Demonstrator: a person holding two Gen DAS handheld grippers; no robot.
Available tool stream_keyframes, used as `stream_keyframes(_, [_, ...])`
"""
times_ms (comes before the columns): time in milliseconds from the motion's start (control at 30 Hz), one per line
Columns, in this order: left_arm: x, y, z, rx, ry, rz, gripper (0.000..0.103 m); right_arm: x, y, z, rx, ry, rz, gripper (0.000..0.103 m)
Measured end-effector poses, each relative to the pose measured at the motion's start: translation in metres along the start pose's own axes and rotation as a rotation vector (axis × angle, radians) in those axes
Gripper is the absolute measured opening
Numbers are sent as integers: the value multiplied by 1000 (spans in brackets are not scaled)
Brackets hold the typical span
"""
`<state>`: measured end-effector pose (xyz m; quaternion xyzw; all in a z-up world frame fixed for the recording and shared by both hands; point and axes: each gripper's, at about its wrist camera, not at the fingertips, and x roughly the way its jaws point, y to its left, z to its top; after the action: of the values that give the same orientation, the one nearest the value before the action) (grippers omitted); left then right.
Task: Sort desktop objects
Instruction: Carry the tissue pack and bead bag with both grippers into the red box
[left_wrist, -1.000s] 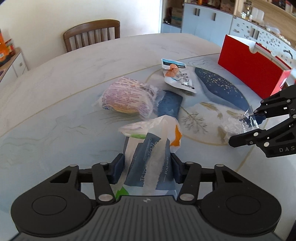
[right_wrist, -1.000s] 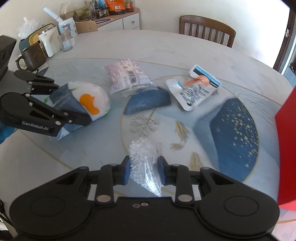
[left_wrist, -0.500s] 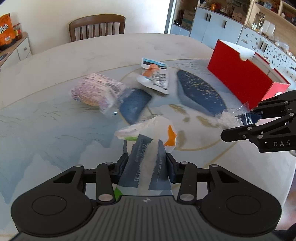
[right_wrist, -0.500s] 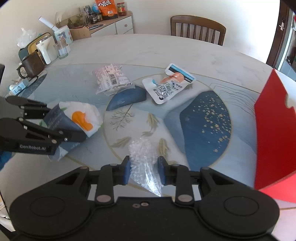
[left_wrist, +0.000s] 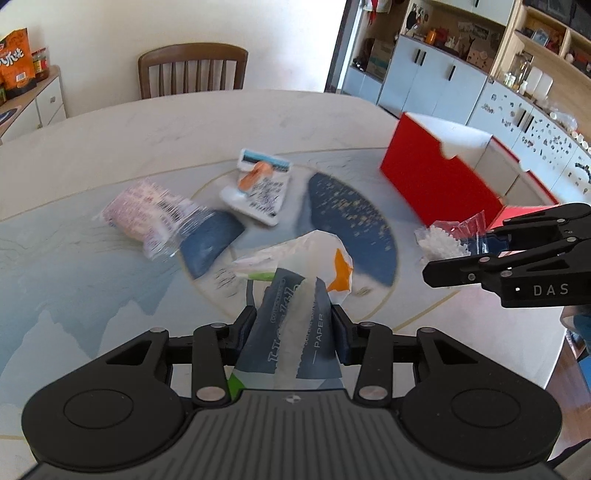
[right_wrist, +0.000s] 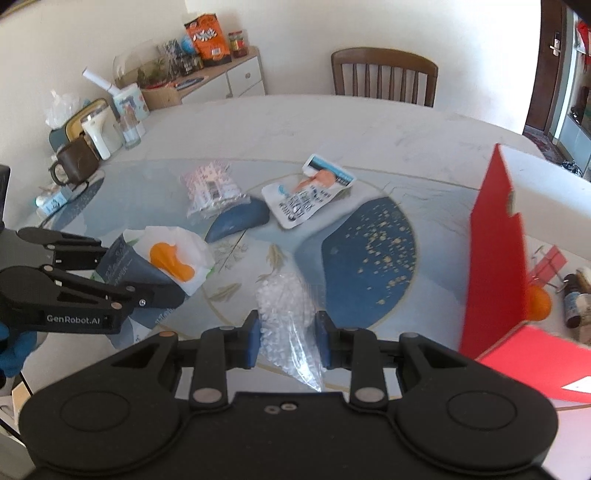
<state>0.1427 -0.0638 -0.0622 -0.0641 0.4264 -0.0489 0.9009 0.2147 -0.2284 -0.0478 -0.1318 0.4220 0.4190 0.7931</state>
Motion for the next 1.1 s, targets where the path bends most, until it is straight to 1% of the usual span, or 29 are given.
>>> stream_keyframes(467, [-9,-66,34,25,-58,-43,41,-55,-52,2,46,-84,-15,30])
stream_keyframes(733, [-4,-100,55,86,-79,-77,41,-81,-84,-5,80,-118,-64,30])
stream_keyframes(1100, [26,-165,88,217,-71,-152,41,-107,-141,-12,148,-163,-159,30])
